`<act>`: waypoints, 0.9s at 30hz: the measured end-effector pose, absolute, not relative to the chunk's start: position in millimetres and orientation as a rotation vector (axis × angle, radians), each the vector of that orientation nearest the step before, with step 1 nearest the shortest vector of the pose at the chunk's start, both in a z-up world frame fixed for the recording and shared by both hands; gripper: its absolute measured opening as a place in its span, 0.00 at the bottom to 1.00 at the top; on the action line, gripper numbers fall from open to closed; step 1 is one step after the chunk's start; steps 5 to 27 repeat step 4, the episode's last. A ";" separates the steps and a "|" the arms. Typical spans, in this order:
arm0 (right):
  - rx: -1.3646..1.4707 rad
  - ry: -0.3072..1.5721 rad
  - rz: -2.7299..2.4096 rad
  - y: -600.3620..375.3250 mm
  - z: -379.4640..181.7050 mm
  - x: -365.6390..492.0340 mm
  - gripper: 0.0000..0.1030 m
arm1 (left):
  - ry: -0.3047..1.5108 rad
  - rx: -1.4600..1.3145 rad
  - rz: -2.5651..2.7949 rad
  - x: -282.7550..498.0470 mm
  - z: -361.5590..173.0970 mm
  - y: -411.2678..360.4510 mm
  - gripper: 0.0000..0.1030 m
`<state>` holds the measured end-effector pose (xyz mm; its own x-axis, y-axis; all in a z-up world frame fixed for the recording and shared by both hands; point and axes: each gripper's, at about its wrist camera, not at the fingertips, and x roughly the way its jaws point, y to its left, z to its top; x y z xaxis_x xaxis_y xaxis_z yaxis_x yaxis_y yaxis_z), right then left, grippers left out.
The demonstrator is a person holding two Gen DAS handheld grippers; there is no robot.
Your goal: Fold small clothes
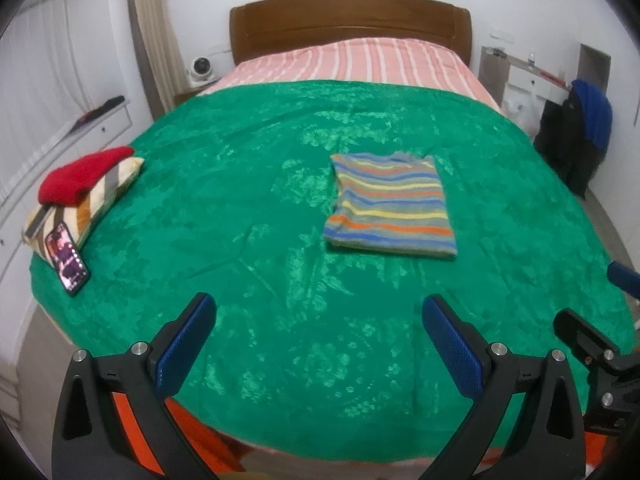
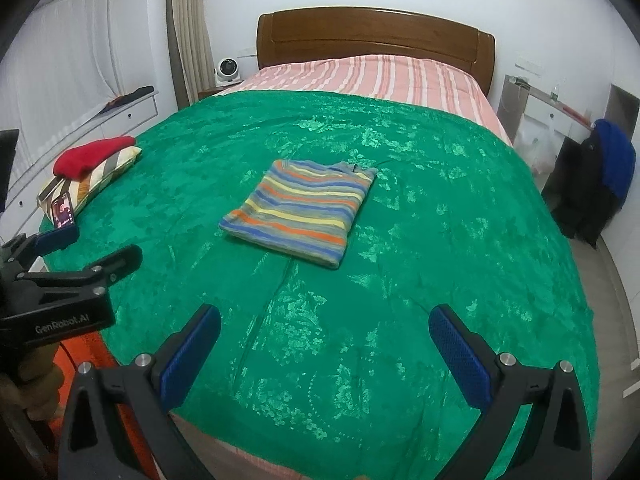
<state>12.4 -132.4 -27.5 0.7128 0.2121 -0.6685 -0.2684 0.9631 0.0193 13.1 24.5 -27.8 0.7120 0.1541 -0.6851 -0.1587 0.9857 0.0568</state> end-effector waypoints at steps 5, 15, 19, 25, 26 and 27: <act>-0.079 0.725 0.265 -132.7 -26.3 11.6 1.00 | 0.748 -0.007 0.192 12.2 -25.6 25.0 1.00; -0.079 0.725 0.265 -132.7 -26.3 11.6 1.00 | 0.748 -0.007 0.192 12.2 -25.6 25.0 1.00; -0.079 0.725 0.265 -132.7 -26.3 11.6 1.00 | 0.748 -0.007 0.192 12.2 -25.6 25.0 1.00; -0.079 0.725 0.265 -132.7 -26.3 11.6 1.00 | 0.748 -0.007 0.192 12.2 -25.6 25.0 1.00; -0.079 0.725 0.265 -132.7 -26.3 11.6 1.00 | 0.748 -0.007 0.192 12.2 -25.6 25.0 1.00; -0.079 0.725 0.265 -132.7 -26.3 11.6 1.00 | 0.748 -0.007 0.192 12.2 -25.6 25.0 1.00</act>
